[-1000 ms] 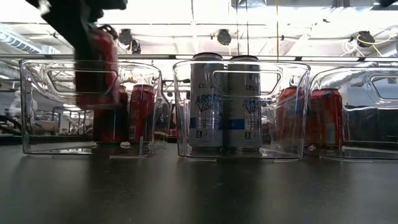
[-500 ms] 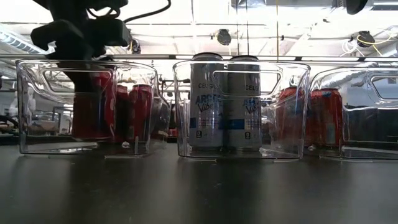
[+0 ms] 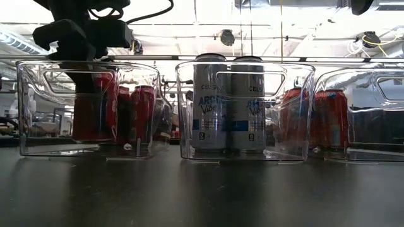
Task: Sort soda cans
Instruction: Put the left red soda can into the left transparent bin, then put the red soda can into the left transparent bin
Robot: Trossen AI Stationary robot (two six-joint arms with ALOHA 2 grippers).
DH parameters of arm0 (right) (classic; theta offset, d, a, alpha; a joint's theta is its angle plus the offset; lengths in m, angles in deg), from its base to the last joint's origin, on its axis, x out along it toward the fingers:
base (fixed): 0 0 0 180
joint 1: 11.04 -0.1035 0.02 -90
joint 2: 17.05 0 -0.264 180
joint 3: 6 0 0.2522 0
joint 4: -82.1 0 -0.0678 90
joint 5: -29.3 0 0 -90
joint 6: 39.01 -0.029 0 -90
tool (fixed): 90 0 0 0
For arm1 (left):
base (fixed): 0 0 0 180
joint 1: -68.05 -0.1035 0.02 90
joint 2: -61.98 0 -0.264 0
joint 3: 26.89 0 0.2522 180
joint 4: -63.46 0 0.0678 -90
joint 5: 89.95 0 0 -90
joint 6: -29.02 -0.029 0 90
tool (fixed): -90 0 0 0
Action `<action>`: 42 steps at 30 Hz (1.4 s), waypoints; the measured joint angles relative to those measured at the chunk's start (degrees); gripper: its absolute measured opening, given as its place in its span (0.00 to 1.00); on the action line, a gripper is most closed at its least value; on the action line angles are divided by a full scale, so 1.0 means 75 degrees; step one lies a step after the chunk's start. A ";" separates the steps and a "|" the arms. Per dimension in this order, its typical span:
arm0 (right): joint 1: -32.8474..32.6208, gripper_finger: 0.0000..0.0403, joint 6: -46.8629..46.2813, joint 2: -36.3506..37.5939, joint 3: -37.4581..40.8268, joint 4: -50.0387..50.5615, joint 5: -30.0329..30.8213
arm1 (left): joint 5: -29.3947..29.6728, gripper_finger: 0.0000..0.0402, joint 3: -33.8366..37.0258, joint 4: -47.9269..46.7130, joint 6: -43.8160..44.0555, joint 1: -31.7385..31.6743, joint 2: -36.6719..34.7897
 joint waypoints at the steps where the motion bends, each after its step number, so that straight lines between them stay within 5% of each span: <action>1: 0.0000 0.84 0.0022 0.0000 0.0000 0.0000 0.0000 | -0.0005 0.82 0.0000 -0.0004 0.0076 0.0001 0.0000; 20: 0.0000 0.84 0.0432 0.0000 0.0000 0.0009 0.0006 | -0.0227 0.96 -0.0195 -0.0411 0.0415 -0.0002 -0.0003; 31: -0.0006 0.84 0.0745 0.0030 0.0000 0.0273 -0.0035 | 0.0099 0.96 -0.2042 -0.2048 0.0623 -0.0002 -0.0003; 42: -0.0073 0.84 0.0658 0.0821 0.0000 0.1530 0.0015 | 0.0099 0.96 -0.3954 -0.1876 0.1041 -0.0002 -0.0009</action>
